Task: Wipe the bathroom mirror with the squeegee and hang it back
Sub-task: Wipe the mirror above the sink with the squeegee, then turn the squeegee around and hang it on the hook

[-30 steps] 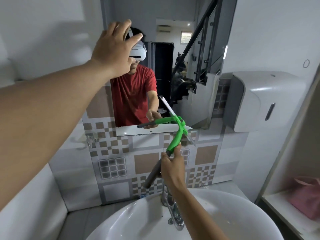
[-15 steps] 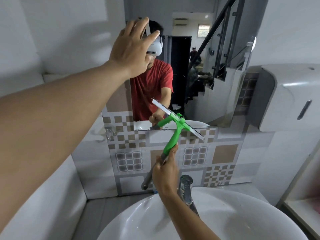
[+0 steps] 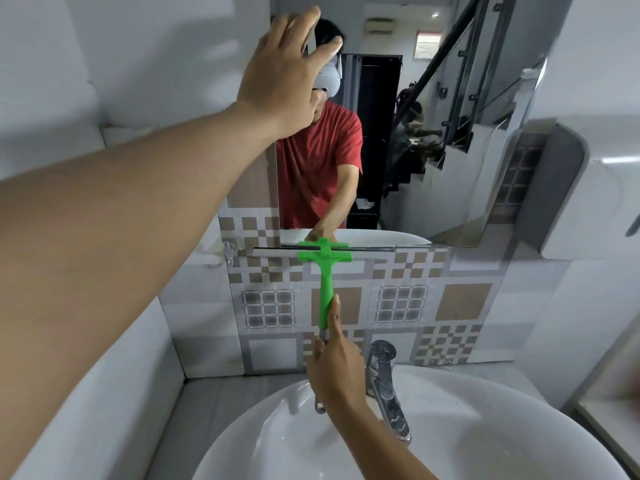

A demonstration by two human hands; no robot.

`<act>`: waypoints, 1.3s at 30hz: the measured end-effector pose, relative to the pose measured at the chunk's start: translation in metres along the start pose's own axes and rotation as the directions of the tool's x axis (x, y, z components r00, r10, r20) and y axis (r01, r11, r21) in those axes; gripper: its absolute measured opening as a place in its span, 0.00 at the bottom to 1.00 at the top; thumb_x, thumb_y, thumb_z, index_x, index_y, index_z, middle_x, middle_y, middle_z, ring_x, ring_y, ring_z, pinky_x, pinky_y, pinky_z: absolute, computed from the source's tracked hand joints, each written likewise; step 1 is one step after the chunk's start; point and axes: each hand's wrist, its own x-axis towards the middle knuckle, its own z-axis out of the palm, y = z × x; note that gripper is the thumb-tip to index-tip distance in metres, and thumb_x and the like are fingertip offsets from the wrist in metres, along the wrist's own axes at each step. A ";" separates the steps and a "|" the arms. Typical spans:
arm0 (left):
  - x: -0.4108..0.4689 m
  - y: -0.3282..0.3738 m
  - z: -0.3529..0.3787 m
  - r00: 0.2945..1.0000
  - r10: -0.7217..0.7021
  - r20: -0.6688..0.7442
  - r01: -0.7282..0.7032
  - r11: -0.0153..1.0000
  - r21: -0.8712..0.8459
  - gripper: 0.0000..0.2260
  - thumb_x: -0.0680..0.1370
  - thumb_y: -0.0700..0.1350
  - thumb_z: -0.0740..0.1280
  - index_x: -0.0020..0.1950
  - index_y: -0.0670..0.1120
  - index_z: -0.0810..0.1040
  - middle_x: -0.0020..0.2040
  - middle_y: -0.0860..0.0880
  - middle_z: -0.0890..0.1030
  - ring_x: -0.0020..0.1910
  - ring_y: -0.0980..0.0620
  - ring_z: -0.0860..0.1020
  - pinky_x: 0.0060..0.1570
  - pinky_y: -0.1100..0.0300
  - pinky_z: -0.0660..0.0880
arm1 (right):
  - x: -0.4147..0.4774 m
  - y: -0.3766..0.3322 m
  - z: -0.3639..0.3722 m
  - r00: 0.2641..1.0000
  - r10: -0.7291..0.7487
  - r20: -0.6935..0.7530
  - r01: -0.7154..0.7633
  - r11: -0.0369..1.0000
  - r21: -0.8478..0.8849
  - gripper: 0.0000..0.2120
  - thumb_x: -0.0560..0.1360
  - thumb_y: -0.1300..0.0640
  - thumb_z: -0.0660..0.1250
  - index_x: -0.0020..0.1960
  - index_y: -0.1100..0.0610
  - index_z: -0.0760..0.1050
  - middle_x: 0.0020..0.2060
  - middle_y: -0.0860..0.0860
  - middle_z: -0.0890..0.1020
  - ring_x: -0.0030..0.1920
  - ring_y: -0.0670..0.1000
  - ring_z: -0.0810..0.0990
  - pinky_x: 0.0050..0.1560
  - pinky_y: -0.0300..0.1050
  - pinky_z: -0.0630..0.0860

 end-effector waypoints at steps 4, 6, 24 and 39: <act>0.001 -0.002 -0.001 1.000 0.005 0.011 -0.005 1.000 -0.011 0.28 0.78 0.50 0.66 0.78 0.51 0.65 0.80 0.42 0.61 0.77 0.38 0.60 0.74 0.45 0.63 | -0.002 0.008 -0.007 0.999 0.048 0.019 -0.047 0.996 -0.071 0.40 0.83 0.55 0.61 0.80 0.42 0.34 0.42 0.49 0.80 0.33 0.48 0.76 0.33 0.46 0.78; 0.002 -0.002 -0.001 1.000 0.011 0.005 -0.011 1.000 -0.014 0.28 0.78 0.50 0.66 0.78 0.51 0.65 0.80 0.42 0.61 0.77 0.38 0.61 0.74 0.45 0.63 | -0.003 0.009 -0.013 1.000 0.026 0.018 -0.024 0.994 -0.109 0.41 0.82 0.56 0.62 0.81 0.43 0.35 0.43 0.49 0.81 0.34 0.48 0.77 0.33 0.45 0.77; -0.049 0.045 -0.033 0.991 0.088 0.101 -0.064 0.975 -0.215 0.23 0.78 0.49 0.68 0.73 0.45 0.73 0.71 0.40 0.72 0.70 0.37 0.70 0.69 0.39 0.70 | -0.034 -0.008 -0.139 0.993 -0.072 0.094 0.095 0.959 -0.268 0.11 0.82 0.52 0.61 0.62 0.55 0.70 0.43 0.49 0.81 0.36 0.47 0.81 0.32 0.41 0.77; -0.132 0.155 -0.108 0.767 0.191 0.612 0.288 0.751 -0.595 0.17 0.78 0.44 0.72 0.67 0.53 0.80 0.60 0.52 0.84 0.54 0.56 0.81 0.59 0.56 0.77 | -0.032 -0.061 -0.288 0.913 -0.345 0.215 0.396 0.630 -0.668 0.08 0.79 0.53 0.66 0.57 0.45 0.77 0.46 0.46 0.83 0.41 0.50 0.81 0.43 0.49 0.82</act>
